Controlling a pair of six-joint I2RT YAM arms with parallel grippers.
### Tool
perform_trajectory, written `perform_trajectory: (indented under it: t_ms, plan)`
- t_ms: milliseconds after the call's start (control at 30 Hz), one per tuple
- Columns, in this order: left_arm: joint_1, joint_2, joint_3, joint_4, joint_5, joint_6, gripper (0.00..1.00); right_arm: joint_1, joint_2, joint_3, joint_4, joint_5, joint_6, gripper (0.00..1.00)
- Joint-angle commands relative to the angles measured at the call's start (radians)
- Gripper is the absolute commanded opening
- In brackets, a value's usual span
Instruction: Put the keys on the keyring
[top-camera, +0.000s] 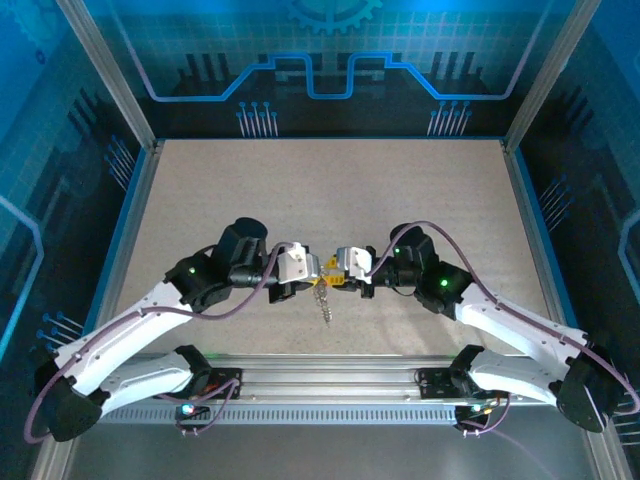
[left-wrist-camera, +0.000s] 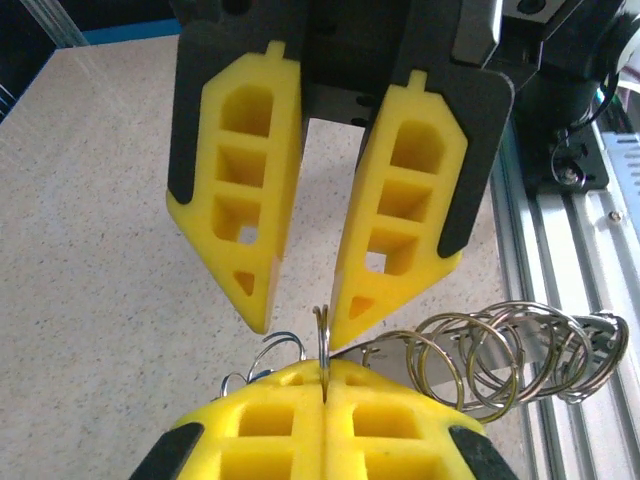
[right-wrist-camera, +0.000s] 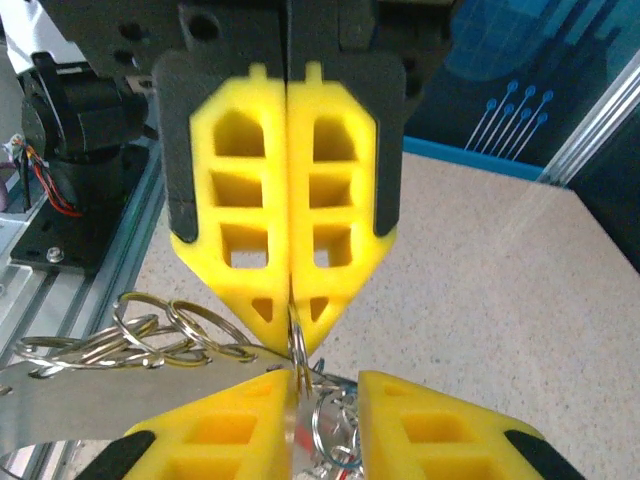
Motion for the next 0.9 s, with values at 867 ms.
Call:
perform_trajectory:
  t_ms: [867]
  plan:
    - [-0.059,0.200,0.274,-0.332,-0.095,0.161,0.00,-0.063,0.075,0.066,-0.127,-0.277,0.005,0.26]
